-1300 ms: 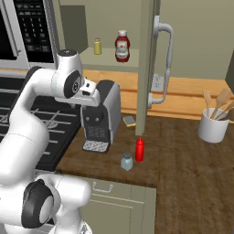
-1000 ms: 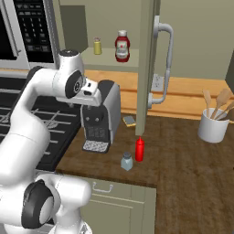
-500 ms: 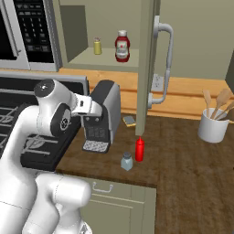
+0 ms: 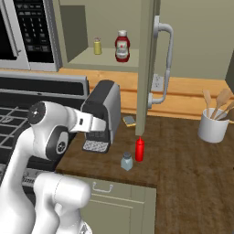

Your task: Put the shaker and condiment bottle from the counter next to their counterparts in the cabinet.

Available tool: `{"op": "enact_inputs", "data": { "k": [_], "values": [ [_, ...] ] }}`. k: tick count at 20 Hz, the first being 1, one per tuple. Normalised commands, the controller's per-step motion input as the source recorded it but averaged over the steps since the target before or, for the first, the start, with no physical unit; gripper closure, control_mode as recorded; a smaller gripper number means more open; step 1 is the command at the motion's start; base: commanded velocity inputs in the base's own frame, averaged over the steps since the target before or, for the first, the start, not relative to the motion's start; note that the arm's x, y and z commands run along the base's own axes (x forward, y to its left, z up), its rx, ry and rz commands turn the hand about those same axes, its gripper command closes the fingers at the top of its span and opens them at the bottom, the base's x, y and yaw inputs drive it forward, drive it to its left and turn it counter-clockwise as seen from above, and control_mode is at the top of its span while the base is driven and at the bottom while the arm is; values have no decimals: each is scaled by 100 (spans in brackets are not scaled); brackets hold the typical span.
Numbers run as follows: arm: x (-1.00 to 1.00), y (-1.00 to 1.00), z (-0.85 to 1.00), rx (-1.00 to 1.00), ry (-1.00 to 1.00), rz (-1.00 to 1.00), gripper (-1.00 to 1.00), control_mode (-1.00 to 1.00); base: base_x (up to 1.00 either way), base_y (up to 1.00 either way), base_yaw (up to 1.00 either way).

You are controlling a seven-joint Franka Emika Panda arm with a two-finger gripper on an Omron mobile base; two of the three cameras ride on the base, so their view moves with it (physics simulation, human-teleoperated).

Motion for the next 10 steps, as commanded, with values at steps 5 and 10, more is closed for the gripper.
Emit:
{"op": "enact_inputs", "data": {
  "k": [5,10],
  "values": [
    [0,0,-13,0,-3,0,-100,-100,0,0,0],
    [-1,0,-52,-5,-19,-13,-100,-100,0,0,0]
  ]
}}
